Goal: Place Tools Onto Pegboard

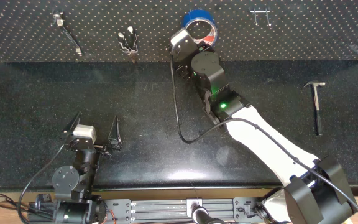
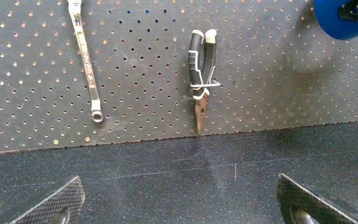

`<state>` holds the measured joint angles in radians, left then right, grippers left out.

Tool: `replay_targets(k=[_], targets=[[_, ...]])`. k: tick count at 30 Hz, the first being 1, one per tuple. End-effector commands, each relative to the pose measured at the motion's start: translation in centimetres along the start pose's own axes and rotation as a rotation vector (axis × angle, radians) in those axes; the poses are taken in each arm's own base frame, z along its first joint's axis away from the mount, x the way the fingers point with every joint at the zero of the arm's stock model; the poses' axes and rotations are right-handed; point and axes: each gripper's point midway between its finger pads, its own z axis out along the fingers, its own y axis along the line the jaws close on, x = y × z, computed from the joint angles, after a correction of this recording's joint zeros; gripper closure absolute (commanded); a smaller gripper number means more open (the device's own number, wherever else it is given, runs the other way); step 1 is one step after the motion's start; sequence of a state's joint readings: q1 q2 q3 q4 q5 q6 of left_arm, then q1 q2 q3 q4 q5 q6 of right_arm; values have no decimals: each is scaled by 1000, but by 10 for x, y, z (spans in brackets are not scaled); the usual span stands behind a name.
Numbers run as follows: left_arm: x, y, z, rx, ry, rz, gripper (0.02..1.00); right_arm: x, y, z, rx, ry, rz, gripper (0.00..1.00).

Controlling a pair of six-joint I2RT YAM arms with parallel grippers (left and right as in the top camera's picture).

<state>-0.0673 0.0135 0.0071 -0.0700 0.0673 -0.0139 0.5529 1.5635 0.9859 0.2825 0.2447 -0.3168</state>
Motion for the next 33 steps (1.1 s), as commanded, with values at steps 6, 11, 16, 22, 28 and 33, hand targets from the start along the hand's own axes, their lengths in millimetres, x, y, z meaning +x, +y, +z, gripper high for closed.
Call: replay_targets(k=[6, 11, 16, 22, 28, 33], targets=[[1, 1, 0, -7, -1, -12, 20, 10, -19, 9, 97, 39, -2, 925], [1, 1, 0, -7, -1, -12, 23, 17, -14, 20, 99, 36, -1, 928], [1, 1, 0, -7, -1, -12, 23, 17, -16, 20, 104, 35, 1, 925], [1, 1, 0, -7, -1, -12, 23, 20, -24, 21, 118, 40, 6, 689], [1, 1, 0, -7, -1, -12, 23, 19, -23, 21, 113, 37, 7, 88], [1, 1, 0, -7, -1, -12, 23, 0, -22, 8, 101, 2, 10, 7]])
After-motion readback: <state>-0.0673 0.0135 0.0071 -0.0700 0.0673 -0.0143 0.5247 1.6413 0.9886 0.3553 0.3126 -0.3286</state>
